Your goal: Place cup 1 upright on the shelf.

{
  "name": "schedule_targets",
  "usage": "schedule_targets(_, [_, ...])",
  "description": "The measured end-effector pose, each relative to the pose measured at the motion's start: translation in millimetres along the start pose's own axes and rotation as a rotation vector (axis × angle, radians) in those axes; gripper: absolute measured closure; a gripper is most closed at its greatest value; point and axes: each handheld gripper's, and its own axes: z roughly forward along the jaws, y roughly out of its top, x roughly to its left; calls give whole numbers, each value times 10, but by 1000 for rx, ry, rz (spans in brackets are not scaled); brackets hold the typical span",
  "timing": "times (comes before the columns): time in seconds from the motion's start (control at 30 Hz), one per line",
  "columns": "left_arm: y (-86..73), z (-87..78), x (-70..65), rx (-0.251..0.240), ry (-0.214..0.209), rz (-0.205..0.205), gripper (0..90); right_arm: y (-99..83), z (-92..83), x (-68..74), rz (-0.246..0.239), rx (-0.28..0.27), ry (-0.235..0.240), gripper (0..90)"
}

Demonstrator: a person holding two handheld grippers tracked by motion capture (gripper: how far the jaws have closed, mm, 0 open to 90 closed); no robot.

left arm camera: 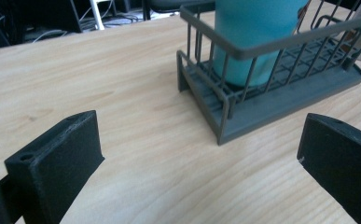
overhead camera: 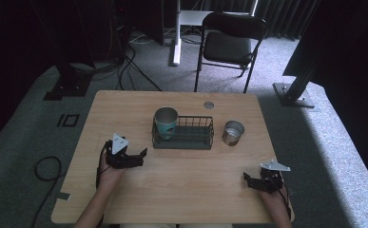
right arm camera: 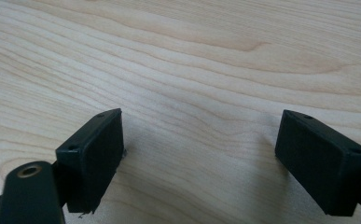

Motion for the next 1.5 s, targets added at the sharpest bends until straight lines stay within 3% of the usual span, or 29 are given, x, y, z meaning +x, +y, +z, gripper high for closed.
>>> schedule_targets(0.9, [-478,-268,203,71,20,-30,4,0,0,-1,-2,0,0,149])
schedule_targets(1.5, [-724,-443,439,127,97,-82,4,-1,1,-1,-1,-1,0,149])
